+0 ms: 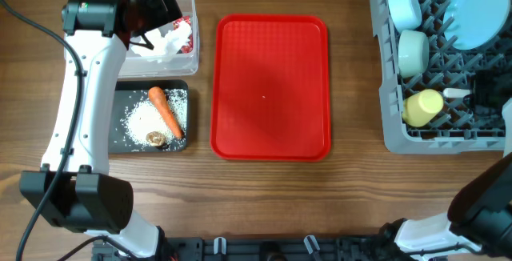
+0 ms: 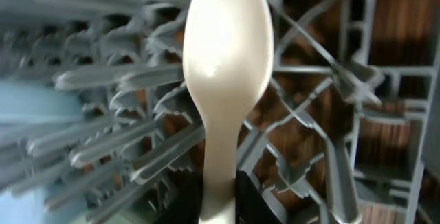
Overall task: Sort waste into correct bins and load items into the dishwasher rack
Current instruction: 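Carry the spoon to the dish rack and release it inside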
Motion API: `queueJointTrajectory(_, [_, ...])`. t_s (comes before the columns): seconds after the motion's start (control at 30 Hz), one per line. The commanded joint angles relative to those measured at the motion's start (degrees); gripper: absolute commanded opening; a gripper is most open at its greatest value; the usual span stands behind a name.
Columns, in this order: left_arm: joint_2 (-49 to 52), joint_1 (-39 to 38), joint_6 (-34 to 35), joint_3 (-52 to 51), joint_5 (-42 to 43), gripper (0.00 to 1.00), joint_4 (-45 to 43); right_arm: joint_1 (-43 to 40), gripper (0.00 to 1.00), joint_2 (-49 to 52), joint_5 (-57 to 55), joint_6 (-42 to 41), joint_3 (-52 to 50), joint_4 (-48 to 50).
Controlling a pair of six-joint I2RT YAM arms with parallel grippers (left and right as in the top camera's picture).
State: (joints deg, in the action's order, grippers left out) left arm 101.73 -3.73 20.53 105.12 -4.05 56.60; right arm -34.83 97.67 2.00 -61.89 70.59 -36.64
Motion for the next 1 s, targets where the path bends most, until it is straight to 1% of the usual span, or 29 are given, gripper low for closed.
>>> queueJointTrajectory(0.0, [0.17, 0.15, 0.94, -0.11, -0.55, 1.00, -0.15, 0.26, 0.12, 1.14, -1.20, -8.96, -0.59, 0.02])
queueJointTrajectory(0.03, [0.17, 0.15, 0.94, -0.11, -0.55, 1.00, -0.15, 0.26, 0.17, 1.14, -1.20, -8.66, -0.59, 0.17])
queueJointTrajectory(0.07, [0.17, 0.15, 0.94, -0.11, -0.55, 1.00, -0.15, 0.24, 0.35, 1.14, -1.16, -8.61, -0.59, 0.24])
queueJointTrajectory(0.1, [0.17, 0.15, 0.94, -0.11, -0.55, 1.00, -0.15, 0.26, 0.63, 1.14, -1.14, -8.63, -0.59, 0.24])
queueJointTrajectory(0.13, [0.17, 0.15, 0.94, -0.11, -0.55, 1.00, -0.15, 0.26, 0.83, 1.14, -1.11, -8.59, -0.59, 0.24])
queueJointTrajectory(0.17, [0.17, 0.15, 0.94, -0.11, -0.55, 1.00, -0.15, 0.26, 0.89, 1.14, -1.11, -8.55, -0.59, 0.20])
queueJointTrajectory(0.2, [0.17, 0.15, 0.94, -0.11, -0.55, 1.00, -0.15, 0.26, 0.93, 1.14, -0.83, -8.07, -0.59, 0.20])
queueJointTrajectory(0.33, [0.17, 0.15, 0.94, -0.11, -0.55, 1.00, -0.15, 0.24, 0.97, 1.01, 0.87, -3.58, -0.52, 1.53])
queueJointTrajectory(0.5, [0.17, 0.15, 0.94, -0.11, -0.55, 1.00, -0.15, 0.26, 0.99, -1.20, 1.07, 1.88, -0.50, 2.54])
queueJointTrajectory(0.63, [0.17, 0.15, 0.94, -0.11, -0.55, 1.00, -0.15, 0.26, 1.00, -7.30, 1.49, 14.93, -0.02, 3.23])
queueJointTrajectory(0.77, [0.17, 0.15, 0.94, -0.11, -0.55, 1.00, -0.15, 0.26, 1.00, -14.12, 3.93, 25.66, 0.68, 3.78])
queueJointTrajectory(0.8, [0.17, 0.15, 0.94, -0.11, -0.55, 1.00, -0.15, 0.26, 0.99, -16.11, 6.23, 28.59, 0.68, 4.66])
queueJointTrajectory(0.87, [0.17, 0.15, 0.94, -0.11, -0.55, 1.00, -0.15, 0.26, 0.99, -20.33, 14.56, 35.15, 0.68, 6.86])
queueJointTrajectory(0.97, [0.17, 0.15, 0.94, -0.11, -0.55, 1.00, -0.15, 0.52, 0.99, -25.03, 24.92, 40.61, 0.68, 8.83])
